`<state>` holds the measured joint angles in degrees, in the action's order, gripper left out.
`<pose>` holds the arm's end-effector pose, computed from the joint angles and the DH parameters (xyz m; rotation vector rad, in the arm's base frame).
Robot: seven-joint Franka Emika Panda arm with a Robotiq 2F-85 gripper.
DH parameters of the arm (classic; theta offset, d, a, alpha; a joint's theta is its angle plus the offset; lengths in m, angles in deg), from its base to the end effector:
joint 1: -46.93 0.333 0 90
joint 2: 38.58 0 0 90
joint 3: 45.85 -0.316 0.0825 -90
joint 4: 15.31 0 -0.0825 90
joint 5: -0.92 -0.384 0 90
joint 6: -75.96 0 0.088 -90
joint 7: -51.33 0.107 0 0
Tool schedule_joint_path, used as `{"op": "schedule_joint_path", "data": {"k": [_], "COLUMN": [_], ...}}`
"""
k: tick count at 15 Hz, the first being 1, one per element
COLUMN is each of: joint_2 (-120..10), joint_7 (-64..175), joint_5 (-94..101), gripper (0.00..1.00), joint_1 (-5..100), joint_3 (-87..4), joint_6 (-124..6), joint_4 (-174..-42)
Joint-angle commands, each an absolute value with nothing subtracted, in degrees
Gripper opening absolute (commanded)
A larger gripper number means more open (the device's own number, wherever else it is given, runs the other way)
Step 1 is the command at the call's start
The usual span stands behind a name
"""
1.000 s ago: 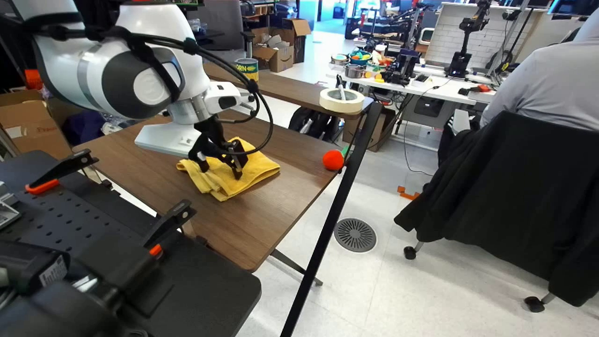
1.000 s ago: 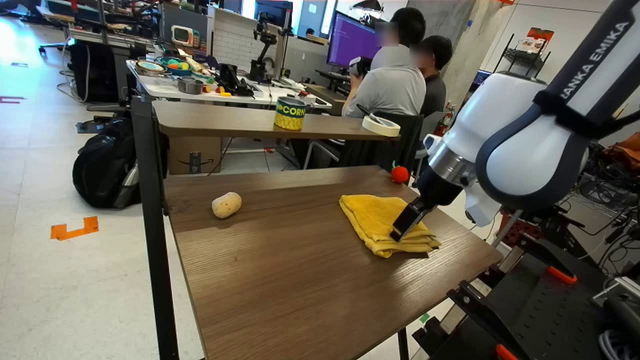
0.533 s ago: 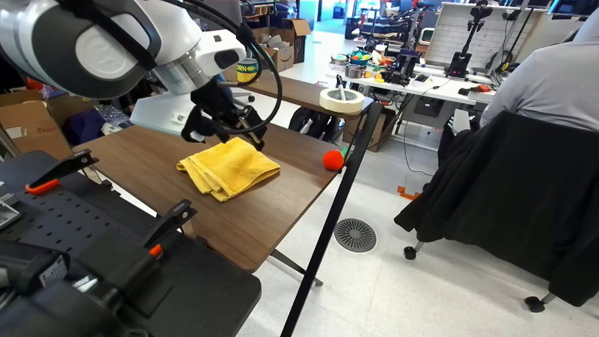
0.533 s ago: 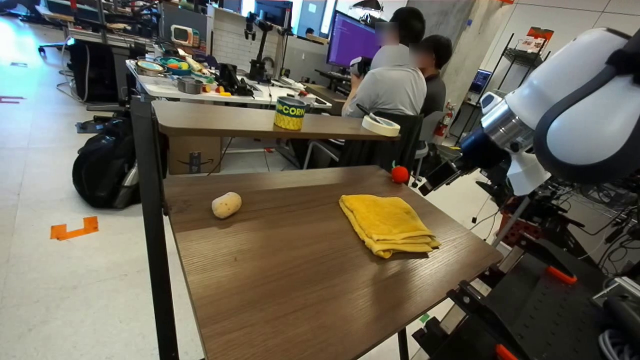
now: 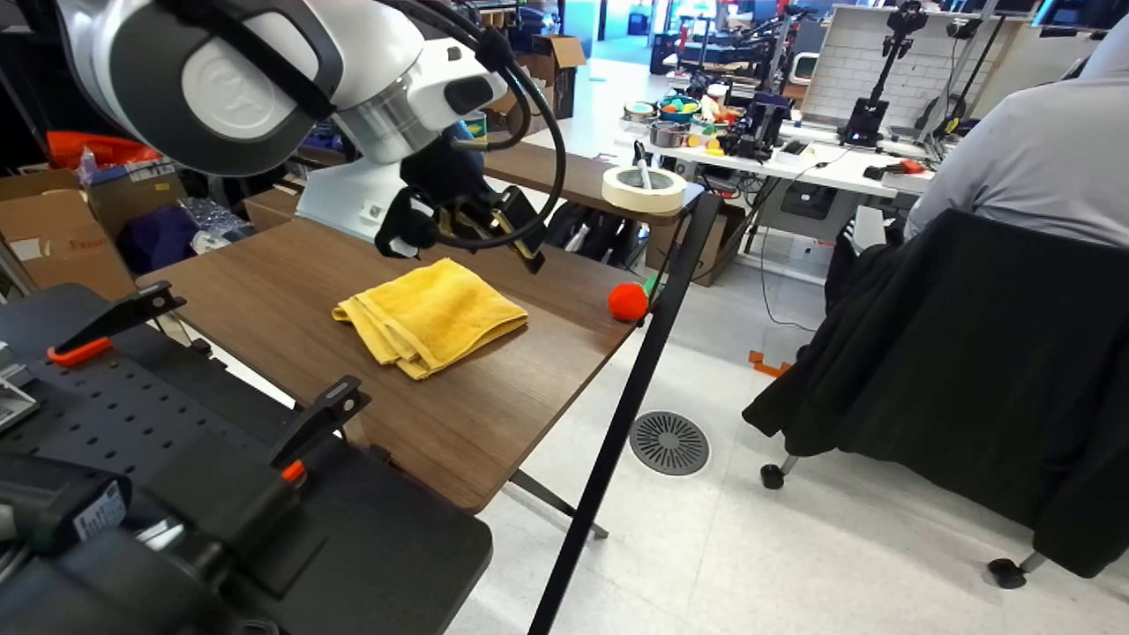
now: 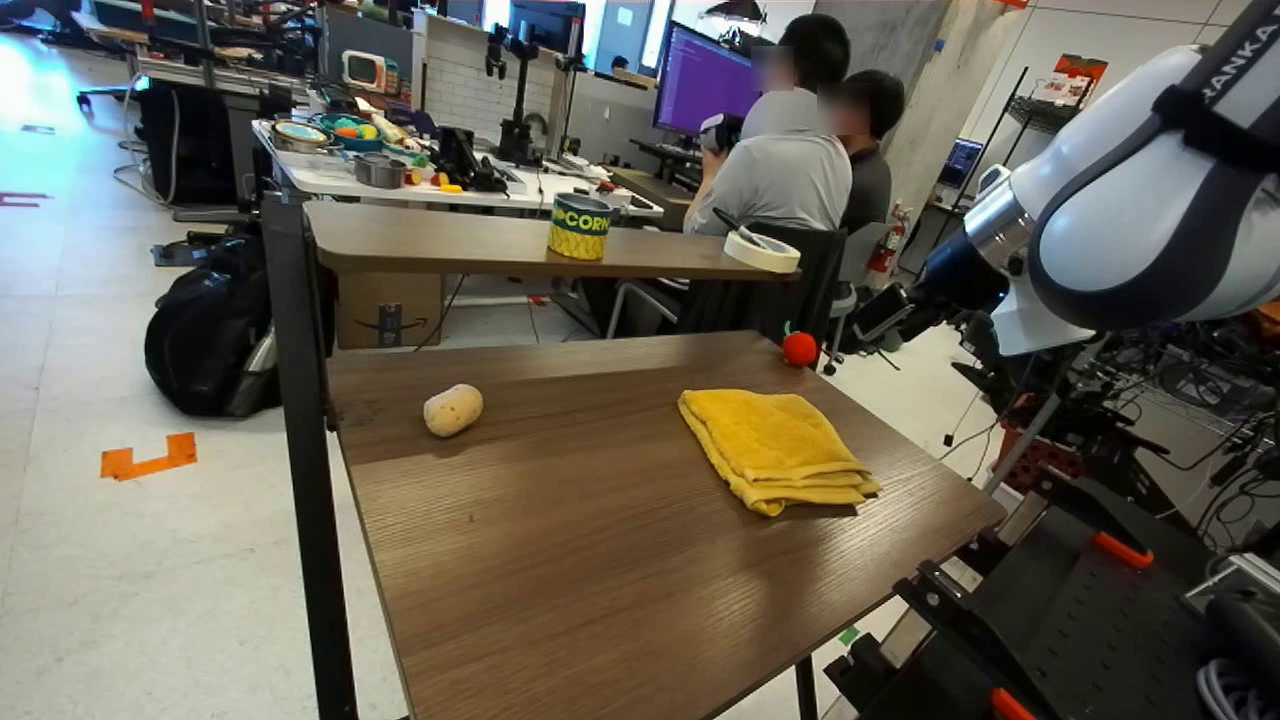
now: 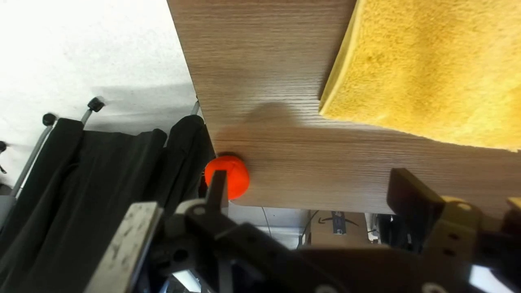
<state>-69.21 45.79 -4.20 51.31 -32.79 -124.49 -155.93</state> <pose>0.4952 -0.0918 0.1535 2.8673 -0.1222 0.7486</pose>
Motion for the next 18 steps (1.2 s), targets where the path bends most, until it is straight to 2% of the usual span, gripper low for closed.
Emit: {"op": "schedule_joint_path", "data": {"k": [1, 5, 10, 18], "joint_2": [-69.15, -71.51, -77.46, -90.99], "joint_7": [45.61, 49.03, 58.69, 65.40], "joint_5": [-4.30, -7.24, -11.29, -16.59], "gripper": [1.00, 1.00, 1.00, 1.00], "joint_1": [51.08, 51.44, 47.15, 51.66], "joint_3": [-33.00, -32.66, -35.46, -27.39], "joint_6": [-124.41, -122.20, -118.27, -111.42], "joint_4": [-155.91, -150.77, -135.71, -119.98]}}
